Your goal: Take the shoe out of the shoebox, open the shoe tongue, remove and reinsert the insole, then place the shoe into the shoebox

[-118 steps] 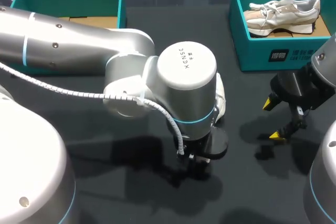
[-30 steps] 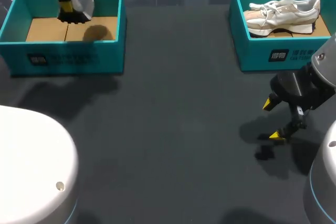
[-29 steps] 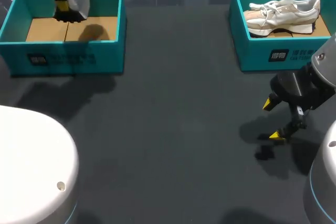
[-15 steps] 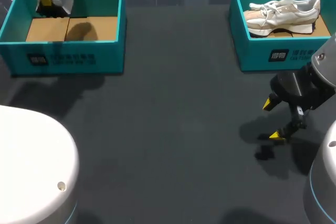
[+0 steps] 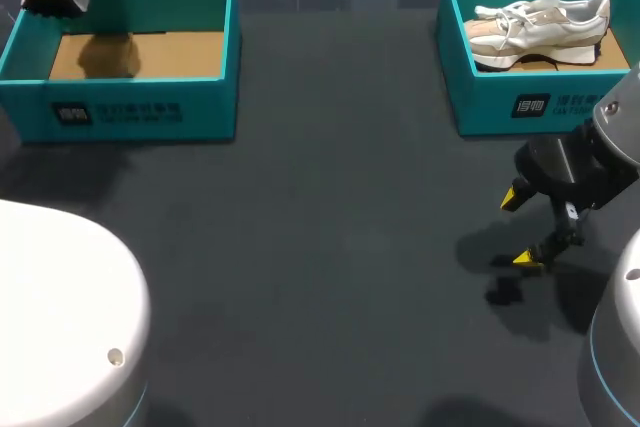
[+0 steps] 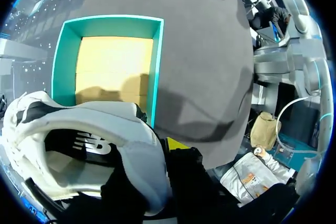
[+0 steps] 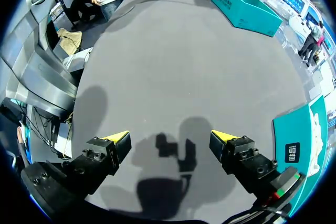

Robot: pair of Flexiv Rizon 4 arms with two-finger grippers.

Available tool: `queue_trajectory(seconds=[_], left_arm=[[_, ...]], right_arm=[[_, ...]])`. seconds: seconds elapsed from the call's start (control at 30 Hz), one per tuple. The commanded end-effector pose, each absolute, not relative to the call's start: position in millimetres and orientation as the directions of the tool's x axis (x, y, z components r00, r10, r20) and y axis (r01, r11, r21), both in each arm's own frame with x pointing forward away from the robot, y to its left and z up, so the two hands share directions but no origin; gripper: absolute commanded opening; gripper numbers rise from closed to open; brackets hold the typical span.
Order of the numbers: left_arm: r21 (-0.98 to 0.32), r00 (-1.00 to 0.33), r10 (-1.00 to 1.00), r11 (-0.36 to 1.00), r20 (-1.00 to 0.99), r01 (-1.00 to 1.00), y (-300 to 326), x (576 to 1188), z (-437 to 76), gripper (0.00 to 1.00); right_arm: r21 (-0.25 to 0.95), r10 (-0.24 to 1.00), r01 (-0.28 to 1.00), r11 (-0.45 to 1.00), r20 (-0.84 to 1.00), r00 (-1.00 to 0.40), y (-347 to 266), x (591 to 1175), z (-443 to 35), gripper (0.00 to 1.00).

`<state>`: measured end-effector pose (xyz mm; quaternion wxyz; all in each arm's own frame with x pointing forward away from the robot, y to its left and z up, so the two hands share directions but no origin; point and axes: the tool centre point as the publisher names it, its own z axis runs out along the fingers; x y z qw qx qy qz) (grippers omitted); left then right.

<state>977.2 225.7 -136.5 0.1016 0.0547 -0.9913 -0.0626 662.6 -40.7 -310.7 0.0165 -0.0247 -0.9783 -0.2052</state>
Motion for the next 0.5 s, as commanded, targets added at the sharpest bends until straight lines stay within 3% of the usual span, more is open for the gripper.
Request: queue_trajectory(seconds=[0.03,0.13,0.23,0.33,0.43,0.5], left_arm=[[0.132,-0.967,-0.11,0.988,0.231,-0.081,242.1,996.5,-146.8,0.0],[0.139,-0.968,-0.038,0.99,0.247,-0.003,246.8,1001.5,-154.8,0.0],[0.132,-0.956,0.188,0.966,0.223,0.221,254.5,1001.9,-158.4,0.0],[0.129,-0.902,0.395,0.899,0.174,0.419,266.3,1003.9,-156.6,0.0],[0.049,-0.81,0.571,0.813,0.13,0.581,280.7,1013.4,-149.4,0.0],[0.034,-0.794,0.594,0.798,0.132,0.602,288.7,1026.9,-146.2,0.0]], right_arm=[[0.398,0.044,0.056,0.916,0.04,-0.998,-40.2,661.0,-311.0,1.0],[0.398,0.044,0.056,0.916,0.04,-0.998,-40.2,661.0,-311.0,1.0],[0.398,0.044,0.056,0.916,0.04,-0.998,-40.2,661.0,-311.0,1.0],[0.398,0.044,0.056,0.916,0.04,-0.998,-40.2,661.0,-311.0,1.0],[0.398,0.044,0.056,0.916,0.04,-0.998,-40.2,661.0,-311.0,1.0],[0.398,0.044,0.056,0.916,0.04,-0.998,-40.2,661.0,-311.0,1.0]])
